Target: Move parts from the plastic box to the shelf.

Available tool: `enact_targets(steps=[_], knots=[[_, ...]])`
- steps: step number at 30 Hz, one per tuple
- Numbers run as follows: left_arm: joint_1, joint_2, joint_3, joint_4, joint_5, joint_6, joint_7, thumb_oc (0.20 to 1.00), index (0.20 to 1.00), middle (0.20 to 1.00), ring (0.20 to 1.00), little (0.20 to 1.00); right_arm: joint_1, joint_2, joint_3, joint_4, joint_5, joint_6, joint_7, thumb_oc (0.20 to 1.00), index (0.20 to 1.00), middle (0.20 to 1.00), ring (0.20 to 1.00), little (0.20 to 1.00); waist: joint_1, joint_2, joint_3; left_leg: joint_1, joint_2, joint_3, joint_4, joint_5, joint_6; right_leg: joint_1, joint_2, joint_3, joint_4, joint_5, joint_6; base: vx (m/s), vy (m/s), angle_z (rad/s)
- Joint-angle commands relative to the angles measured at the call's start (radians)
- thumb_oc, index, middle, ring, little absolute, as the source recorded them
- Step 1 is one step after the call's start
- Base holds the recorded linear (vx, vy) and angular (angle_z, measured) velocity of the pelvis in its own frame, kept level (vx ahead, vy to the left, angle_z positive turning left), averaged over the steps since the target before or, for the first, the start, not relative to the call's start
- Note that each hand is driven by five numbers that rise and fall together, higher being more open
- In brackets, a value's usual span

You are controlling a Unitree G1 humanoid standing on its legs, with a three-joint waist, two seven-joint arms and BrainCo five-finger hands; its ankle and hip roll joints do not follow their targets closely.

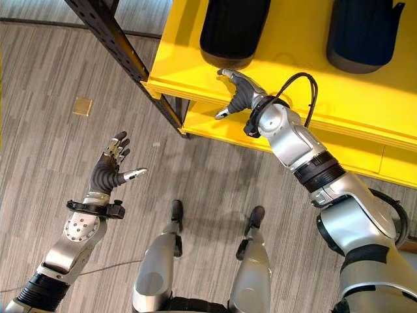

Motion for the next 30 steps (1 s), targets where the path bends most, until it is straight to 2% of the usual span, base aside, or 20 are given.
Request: enact_targets(steps=[1,7,18,30], knots=[[0.015,0.027,-0.012,-0.060,-0.010,-0.044,0.015,1.000,1.000,1.000,1.000,1.000,-0.095,0.007,0.026,-0.011,-0.010,-0.049,-0.052,1.000,1.000,1.000,1.000,1.000,0.032,-0.036,-0.018,-0.046,0.001,-0.005,0.090,-0.059,0.038,-0.010,0.011,-0.038,0.107,-0.119,-0.006,0.03,-0.019,0.05],[0.008,0.033,-0.018,-0.073,-0.002,-0.034,0.026,1.000,1.000,1.000,1.000,1.000,-0.111,0.024,0.031,0.009,0.025,-0.056,-0.064,1.000,1.000,1.000,1.000,1.000,0.042,-0.051,-0.018,-0.065,0.004,-0.012,0.107,-0.063,0.040,-0.012,0.016,-0.047,0.109,-0.119,-0.008,0.01,-0.016,0.09],[-0.002,0.032,-0.023,-0.063,0.006,-0.033,0.043,1.000,1.000,1.000,1.000,1.000,-0.130,0.052,0.029,0.067,0.035,-0.040,-0.135,1.000,1.000,1.000,1.000,1.000,0.051,-0.053,-0.018,-0.072,0.008,-0.015,0.115,-0.061,0.040,-0.005,0.018,-0.055,0.108,-0.119,-0.010,0.00,0.000,0.00],[-0.009,0.037,-0.028,-0.058,-0.010,-0.035,0.053,1.000,1.000,1.000,1.000,1.000,-0.178,0.020,0.000,0.189,0.049,-0.049,-0.167,1.000,1.000,1.000,1.000,1.000,0.049,-0.047,-0.018,-0.077,0.008,-0.015,0.129,-0.066,0.041,-0.004,0.020,-0.056,0.118,-0.126,-0.017,0.00,0.000,0.00]])
